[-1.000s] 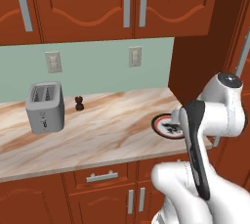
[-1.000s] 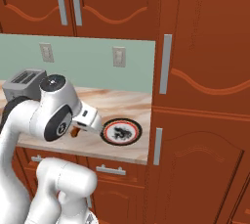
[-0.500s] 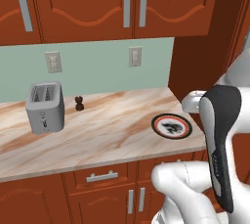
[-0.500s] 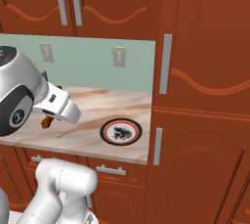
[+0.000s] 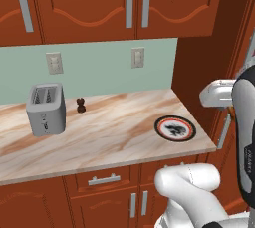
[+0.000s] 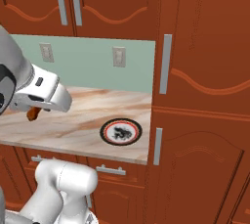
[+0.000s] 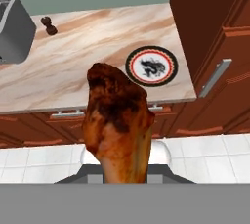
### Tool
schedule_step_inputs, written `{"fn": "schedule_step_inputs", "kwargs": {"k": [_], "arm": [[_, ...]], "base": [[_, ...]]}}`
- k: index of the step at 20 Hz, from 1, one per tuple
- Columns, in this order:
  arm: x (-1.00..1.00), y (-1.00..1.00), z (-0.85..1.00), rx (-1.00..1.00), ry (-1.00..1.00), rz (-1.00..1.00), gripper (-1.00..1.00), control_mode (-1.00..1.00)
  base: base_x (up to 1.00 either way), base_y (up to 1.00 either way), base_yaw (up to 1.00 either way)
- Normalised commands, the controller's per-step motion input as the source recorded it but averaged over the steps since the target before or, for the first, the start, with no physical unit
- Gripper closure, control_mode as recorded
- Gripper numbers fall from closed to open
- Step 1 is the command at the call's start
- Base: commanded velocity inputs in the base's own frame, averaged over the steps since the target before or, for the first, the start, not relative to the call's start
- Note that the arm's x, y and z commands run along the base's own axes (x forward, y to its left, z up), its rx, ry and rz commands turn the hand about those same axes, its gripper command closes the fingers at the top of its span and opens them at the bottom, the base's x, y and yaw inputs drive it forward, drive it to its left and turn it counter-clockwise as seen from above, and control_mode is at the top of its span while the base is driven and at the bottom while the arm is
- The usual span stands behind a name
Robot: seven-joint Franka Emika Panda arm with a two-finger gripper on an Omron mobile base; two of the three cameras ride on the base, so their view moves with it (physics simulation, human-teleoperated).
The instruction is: Pick the chicken drumstick from the counter and place it in the microwave. Then turn on the microwave.
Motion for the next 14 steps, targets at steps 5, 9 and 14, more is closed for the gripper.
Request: {"fn": "schedule_step_inputs", "kwargs": {"k": [5, 9, 14], "arm": [[-0.27, 0.0, -0.03, -0.01, -0.03, 0.04, 1.0, -1.0], [0.0, 0.01, 0.0, 0.0, 0.02, 0.0, 1.0, -1.0], [-0.05, 0.0, 0.0, -0.01, 0.02, 0.01, 1.0, -1.0]], "base": [[0.0, 0.0, 0.0], [0.0, 0.0, 0.0], [0.0, 0.0, 0.0]]}}
